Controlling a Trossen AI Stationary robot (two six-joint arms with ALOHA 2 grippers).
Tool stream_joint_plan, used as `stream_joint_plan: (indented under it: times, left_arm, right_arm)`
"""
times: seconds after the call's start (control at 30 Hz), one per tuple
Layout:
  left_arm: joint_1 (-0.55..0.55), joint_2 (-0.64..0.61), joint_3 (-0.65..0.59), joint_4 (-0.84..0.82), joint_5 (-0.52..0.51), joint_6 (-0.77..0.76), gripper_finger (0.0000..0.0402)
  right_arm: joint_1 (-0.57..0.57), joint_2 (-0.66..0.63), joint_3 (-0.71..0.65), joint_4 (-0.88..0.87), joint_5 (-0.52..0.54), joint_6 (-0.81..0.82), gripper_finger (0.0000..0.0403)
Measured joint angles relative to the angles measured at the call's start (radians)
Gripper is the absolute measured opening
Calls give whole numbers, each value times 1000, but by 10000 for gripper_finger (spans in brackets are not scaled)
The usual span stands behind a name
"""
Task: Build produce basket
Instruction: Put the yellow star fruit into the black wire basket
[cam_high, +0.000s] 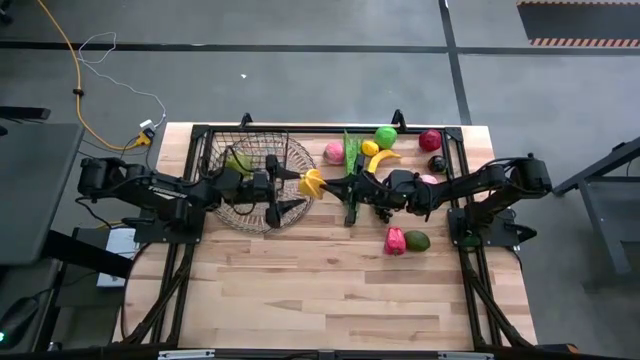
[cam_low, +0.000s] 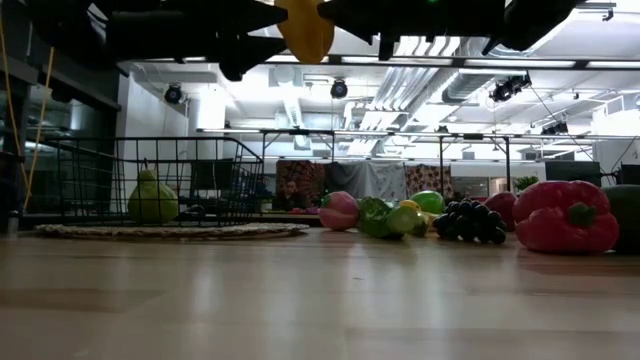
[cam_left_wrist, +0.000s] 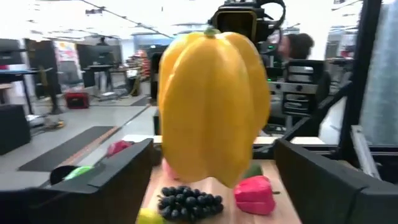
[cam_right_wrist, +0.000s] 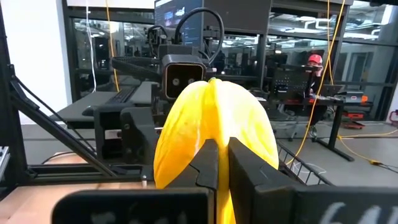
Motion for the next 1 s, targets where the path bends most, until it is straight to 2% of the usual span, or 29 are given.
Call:
stream_joint_plan:
  times: [0.23, 0.4, 0.67, 1.0]
  left_arm:
    - [0, 0, 0, 3, -8, -8, 190]
    - [1, 0, 0, 16, -10, -48, 136]
    - [-2, 0, 0, 37, 2, -106, 126]
    - [-26, 1, 0, 51, -10, -106, 126]
  right_arm:
    - [0, 0, 0, 4, 2, -11, 3]
    - [0, -1, 0, 10, 6, -12, 3]
    - [0, 0, 0, 6, 3, -11, 3]
    - [0, 0, 0, 14, 1, -11, 3]
